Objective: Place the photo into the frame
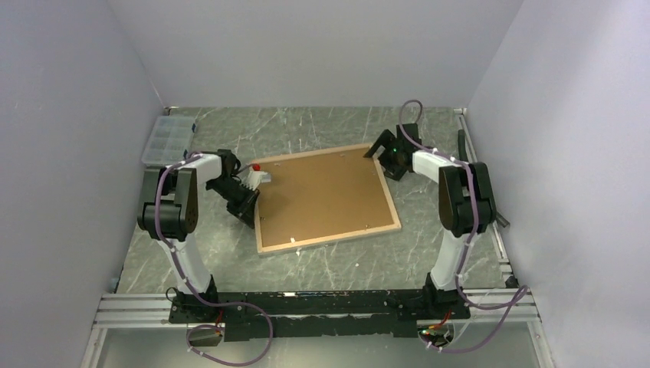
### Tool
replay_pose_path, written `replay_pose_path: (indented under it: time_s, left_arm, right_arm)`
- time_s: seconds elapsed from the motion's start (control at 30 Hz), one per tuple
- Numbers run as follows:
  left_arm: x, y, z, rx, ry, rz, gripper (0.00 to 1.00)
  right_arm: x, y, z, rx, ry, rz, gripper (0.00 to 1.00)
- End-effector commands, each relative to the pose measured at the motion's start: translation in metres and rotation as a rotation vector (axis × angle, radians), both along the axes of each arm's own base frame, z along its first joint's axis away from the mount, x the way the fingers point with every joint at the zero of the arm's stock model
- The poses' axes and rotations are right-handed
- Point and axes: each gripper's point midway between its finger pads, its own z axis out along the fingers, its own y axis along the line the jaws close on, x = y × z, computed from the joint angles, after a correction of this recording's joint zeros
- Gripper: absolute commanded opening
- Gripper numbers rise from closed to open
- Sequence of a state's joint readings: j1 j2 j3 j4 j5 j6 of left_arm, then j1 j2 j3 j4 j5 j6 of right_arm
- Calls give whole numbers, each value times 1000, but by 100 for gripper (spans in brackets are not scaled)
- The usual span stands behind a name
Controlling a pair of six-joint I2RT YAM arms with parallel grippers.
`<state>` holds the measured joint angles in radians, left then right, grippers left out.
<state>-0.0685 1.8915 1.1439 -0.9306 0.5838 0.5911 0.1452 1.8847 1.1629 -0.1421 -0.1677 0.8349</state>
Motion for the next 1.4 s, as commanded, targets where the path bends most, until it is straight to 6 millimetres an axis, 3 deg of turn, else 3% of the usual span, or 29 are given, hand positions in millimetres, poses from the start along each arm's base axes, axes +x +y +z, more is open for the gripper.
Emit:
replay_pose_path:
  time_s: [0.0,0.13,0.23,0.33,0.43,0.47,0.57,0.67,0.83,0.87,1.0,1.1,1.27,1.37]
  left_arm:
    - [-12,-29,-2,-50,-38,-141,12]
    - [-33,-53,1,-87,5,-239,14]
    - [-48,-62,3,-98,39,-294,20]
    - [-56,-60,21,-124,71,-336,43]
    - [-47,-48,53,-175,30,-319,70]
    - [-42,-44,65,-189,10,-310,73]
    - [-12,-25,95,-204,-73,-232,74]
    - [37,0,111,-164,-179,-110,74]
    - [139,42,94,-47,-304,141,72]
    - [148,44,86,-42,-300,161,71]
    - [189,44,76,-62,-332,201,71]
    - [205,41,66,-82,-338,224,71]
    - [204,34,47,-121,-277,226,63]
    - [198,32,39,-129,-259,227,55]
  right_arm:
    - [18,80,38,158,-73,183,100]
    - [26,86,35,147,-59,191,100]
    - [29,75,33,87,-53,166,100]
    - [36,54,43,9,-89,112,100]
    - [42,37,59,-54,-129,72,100]
    - [44,32,64,-76,-139,62,100]
    - [47,20,78,-138,-157,31,100]
    - [45,10,87,-170,-178,-10,100]
    - [33,7,99,-154,-199,-35,100]
    - [28,8,98,-147,-196,-33,100]
    - [1,20,102,-109,-187,-5,100]
    - [-37,35,100,-51,-143,52,100]
    - [-126,51,90,35,-37,179,100]
    - [-178,51,71,51,70,222,100]
